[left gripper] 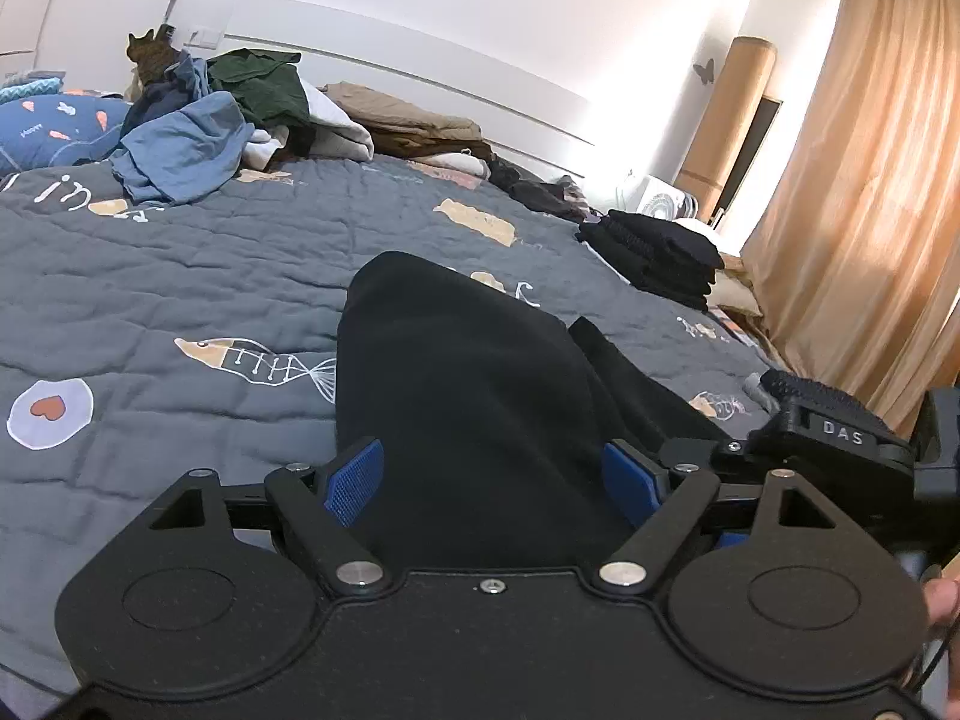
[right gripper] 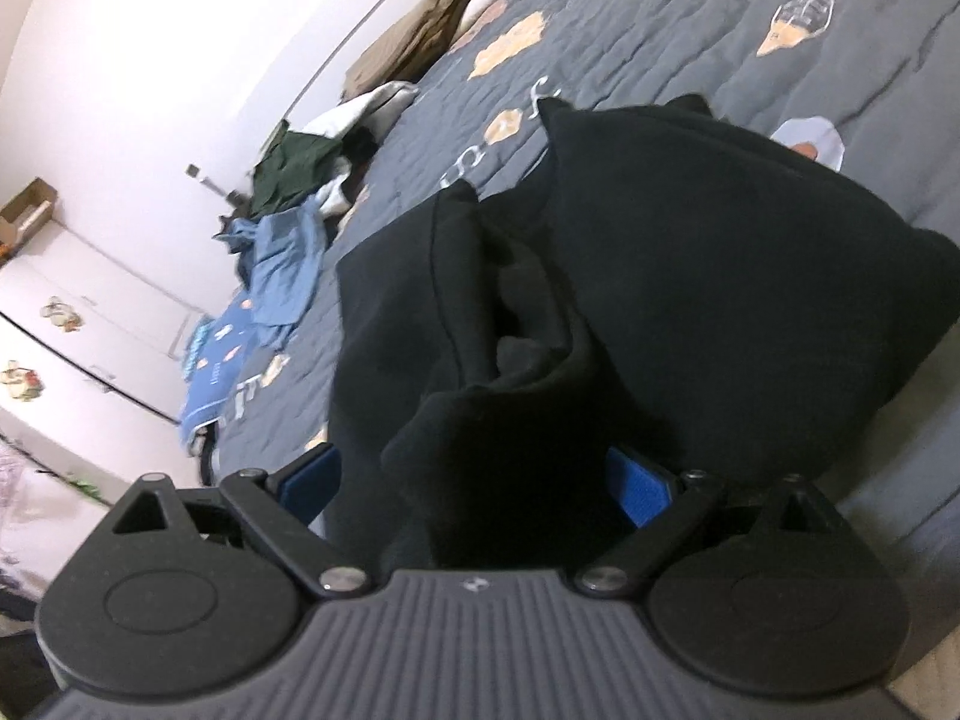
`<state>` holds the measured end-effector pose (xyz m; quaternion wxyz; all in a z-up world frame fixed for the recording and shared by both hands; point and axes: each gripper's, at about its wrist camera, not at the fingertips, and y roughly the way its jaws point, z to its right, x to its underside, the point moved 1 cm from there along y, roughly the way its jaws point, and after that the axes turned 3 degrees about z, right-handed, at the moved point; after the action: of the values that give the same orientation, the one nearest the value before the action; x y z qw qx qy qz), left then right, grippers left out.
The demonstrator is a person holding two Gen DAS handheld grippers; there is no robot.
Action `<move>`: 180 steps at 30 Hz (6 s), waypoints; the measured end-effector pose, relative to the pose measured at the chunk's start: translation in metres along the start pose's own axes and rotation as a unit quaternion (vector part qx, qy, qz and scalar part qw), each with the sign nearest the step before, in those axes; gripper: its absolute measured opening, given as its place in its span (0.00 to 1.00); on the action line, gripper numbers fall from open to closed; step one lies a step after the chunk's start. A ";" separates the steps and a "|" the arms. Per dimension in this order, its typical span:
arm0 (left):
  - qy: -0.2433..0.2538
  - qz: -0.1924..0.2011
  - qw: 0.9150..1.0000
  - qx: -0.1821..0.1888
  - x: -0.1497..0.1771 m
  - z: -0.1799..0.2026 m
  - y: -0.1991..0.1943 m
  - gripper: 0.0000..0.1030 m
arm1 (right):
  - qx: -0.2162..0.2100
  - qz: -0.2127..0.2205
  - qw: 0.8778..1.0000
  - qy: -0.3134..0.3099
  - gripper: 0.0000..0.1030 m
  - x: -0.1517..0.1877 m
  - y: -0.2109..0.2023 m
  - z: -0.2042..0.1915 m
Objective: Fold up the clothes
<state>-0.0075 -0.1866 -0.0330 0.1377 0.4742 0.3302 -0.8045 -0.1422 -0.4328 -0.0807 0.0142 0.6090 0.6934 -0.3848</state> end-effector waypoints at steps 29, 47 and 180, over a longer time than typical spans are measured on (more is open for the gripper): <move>-0.005 -0.008 1.000 -0.014 0.002 -0.007 -0.005 0.78 | 0.002 -0.005 1.000 -0.008 0.61 0.004 0.027 -0.011; 0.002 -0.004 1.000 -0.014 0.001 -0.008 -0.008 0.80 | -0.059 0.083 0.995 -0.013 0.22 -0.012 -0.003 -0.024; -0.011 -0.053 0.993 0.104 -0.045 0.023 0.108 0.87 | 0.032 -0.069 0.995 -0.058 0.72 -0.199 0.097 0.079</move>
<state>0.0576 -0.2868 -0.0304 0.0489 0.4590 0.2680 -0.8456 -0.0434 -0.6453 -0.0891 0.0085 0.5366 0.7191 -0.4414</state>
